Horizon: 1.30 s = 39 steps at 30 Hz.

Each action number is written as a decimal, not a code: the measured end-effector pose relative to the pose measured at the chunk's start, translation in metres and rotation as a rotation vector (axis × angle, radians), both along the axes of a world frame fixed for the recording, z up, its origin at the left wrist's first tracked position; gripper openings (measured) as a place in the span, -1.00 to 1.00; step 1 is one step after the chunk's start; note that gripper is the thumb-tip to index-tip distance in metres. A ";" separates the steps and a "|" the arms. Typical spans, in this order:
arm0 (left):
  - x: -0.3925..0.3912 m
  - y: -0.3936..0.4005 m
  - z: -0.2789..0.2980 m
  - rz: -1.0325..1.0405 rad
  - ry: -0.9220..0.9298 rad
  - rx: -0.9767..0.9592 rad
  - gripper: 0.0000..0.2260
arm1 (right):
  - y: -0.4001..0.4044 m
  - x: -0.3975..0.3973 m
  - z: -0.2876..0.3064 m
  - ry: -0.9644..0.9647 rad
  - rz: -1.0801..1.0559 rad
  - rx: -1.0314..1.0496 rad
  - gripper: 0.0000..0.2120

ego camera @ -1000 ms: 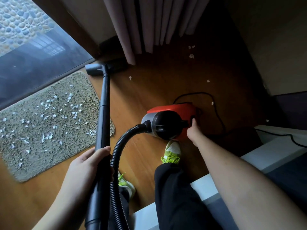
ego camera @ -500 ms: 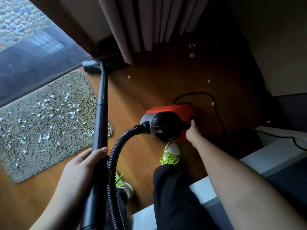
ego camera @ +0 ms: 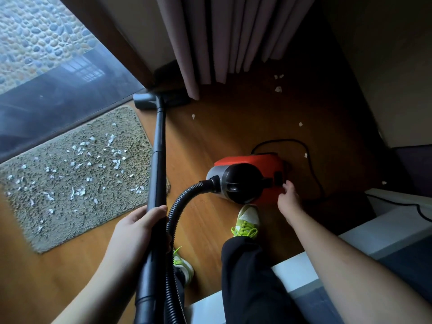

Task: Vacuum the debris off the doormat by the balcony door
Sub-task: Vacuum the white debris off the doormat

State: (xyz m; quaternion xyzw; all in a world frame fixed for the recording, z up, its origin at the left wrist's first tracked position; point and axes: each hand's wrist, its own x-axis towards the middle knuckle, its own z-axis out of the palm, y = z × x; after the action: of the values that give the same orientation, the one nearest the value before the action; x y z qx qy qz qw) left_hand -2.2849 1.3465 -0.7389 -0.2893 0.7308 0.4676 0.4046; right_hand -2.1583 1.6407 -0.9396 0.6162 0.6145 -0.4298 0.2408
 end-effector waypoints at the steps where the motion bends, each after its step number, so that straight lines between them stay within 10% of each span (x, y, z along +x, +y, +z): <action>1: -0.001 0.004 0.009 0.006 0.005 -0.003 -0.83 | -0.006 -0.002 0.014 0.039 -0.010 0.003 -0.50; 7: -0.005 0.006 0.040 0.065 0.003 0.011 -0.82 | -0.079 -0.026 0.123 0.226 0.024 -0.163 -0.83; 14: -0.011 -0.020 0.073 0.133 0.060 0.002 -0.85 | -0.213 -0.057 0.263 0.130 0.285 -0.816 -0.24; 17: -0.014 -0.043 0.078 0.215 0.067 -0.030 -0.77 | -0.245 -0.064 0.305 0.136 0.133 -1.005 -0.43; 39: -0.018 -0.130 -0.019 0.373 0.000 0.068 -0.70 | -0.327 -0.111 0.311 0.120 0.450 -0.616 -0.73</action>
State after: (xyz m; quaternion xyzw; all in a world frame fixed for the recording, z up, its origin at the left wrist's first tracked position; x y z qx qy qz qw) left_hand -2.3026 1.2168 -0.7583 -0.4061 0.6483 0.5587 0.3204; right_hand -2.2691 1.3134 -0.6290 0.3386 0.5895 -0.5661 0.4663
